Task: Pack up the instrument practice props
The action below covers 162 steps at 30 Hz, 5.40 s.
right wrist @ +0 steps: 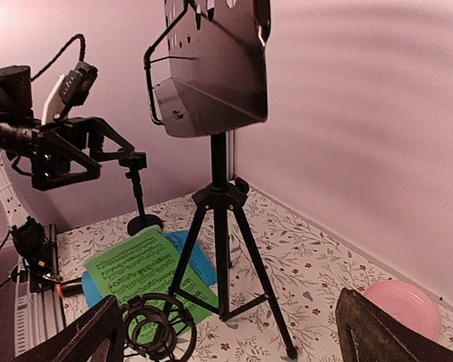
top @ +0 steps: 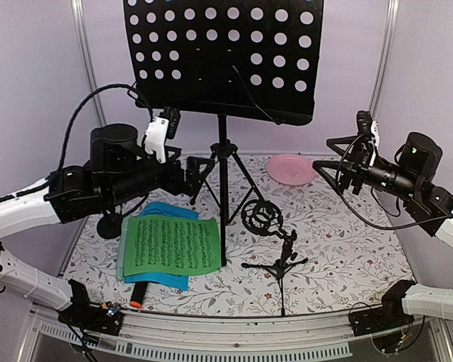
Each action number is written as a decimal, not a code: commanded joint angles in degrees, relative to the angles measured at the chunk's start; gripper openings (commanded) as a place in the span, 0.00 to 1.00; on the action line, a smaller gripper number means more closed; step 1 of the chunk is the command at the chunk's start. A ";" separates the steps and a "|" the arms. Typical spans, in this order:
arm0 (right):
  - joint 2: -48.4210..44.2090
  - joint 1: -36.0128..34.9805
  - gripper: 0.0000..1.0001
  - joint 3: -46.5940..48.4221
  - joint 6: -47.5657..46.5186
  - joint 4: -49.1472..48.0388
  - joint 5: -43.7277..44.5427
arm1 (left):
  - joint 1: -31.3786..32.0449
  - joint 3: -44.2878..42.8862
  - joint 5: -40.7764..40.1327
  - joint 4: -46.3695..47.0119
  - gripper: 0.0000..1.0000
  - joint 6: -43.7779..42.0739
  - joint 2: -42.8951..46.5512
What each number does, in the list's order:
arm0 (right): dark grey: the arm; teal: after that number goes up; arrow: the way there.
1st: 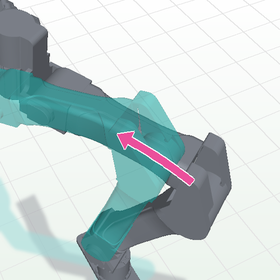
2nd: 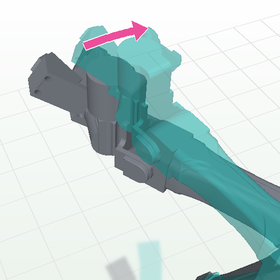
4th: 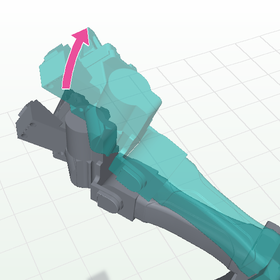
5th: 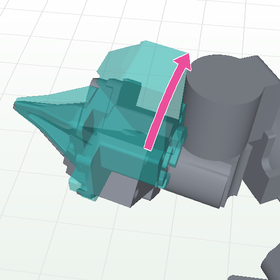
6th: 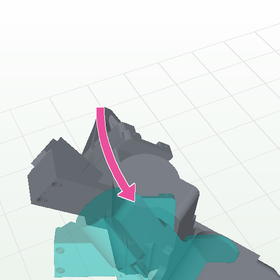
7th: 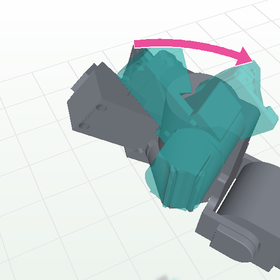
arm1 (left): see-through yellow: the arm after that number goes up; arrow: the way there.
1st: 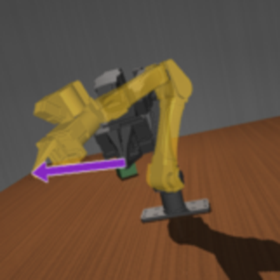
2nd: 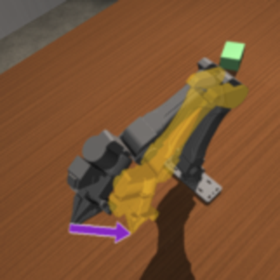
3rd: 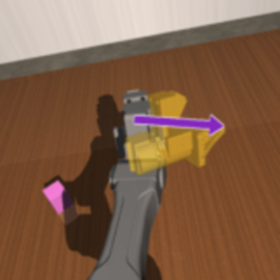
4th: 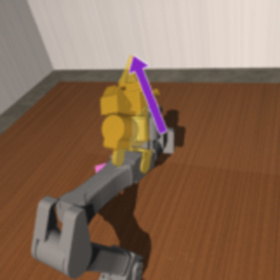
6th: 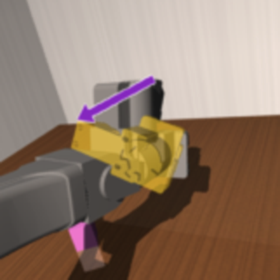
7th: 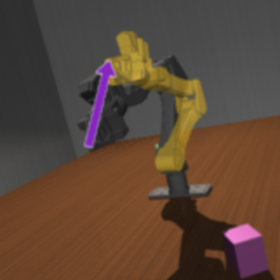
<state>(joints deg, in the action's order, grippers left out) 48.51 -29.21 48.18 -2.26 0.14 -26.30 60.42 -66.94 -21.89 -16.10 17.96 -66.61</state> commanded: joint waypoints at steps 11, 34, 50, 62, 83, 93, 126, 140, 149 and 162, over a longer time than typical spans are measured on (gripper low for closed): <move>-3.68 -0.24 0.99 0.53 13.85 -4.98 -1.23 | -2.25 -7.85 -9.88 32.15 0.91 -13.21 -22.12; -6.37 -0.28 0.99 -2.31 12.98 -3.12 3.15 | -6.40 -11.24 -8.98 22.13 0.48 -0.25 -31.56; -4.11 -0.23 0.99 -2.56 11.98 -4.98 3.02 | -4.84 -10.55 -8.49 14.56 0.57 -4.53 -23.78; 3.12 -0.28 0.99 1.53 3.09 -6.67 3.29 | -22.72 -68.22 6.77 -4.46 0.99 3.20 -68.87; 2.06 -0.59 0.99 -0.94 8.96 -12.27 11.34 | -21.34 -67.40 6.69 11.28 0.00 -4.09 -73.26; 2.72 -0.61 0.99 -1.97 9.70 -13.62 9.75 | -17.14 -48.82 2.19 22.63 0.00 -11.77 -58.30; 20.51 3.60 0.99 0.88 24.07 -21.94 12.33 | -8.99 -36.77 4.23 37.59 0.00 -23.23 -46.63; 20.45 4.62 0.99 2.86 33.16 -19.72 6.92 | -9.48 -49.59 15.16 36.03 0.00 -16.81 -47.20; 17.72 4.64 0.99 3.44 34.89 -25.16 -4.46 | -10.48 -57.11 21.20 34.68 0.00 -10.70 -47.34; 13.69 7.74 0.99 -8.39 44.36 -48.09 -4.28 | -11.34 -60.16 34.69 40.88 0.00 1.17 -47.34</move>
<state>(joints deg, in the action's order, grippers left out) 60.07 -24.16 41.89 35.16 -34.50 -28.01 49.41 -119.63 7.49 1.72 14.94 -121.43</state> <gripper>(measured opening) 0.989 0.164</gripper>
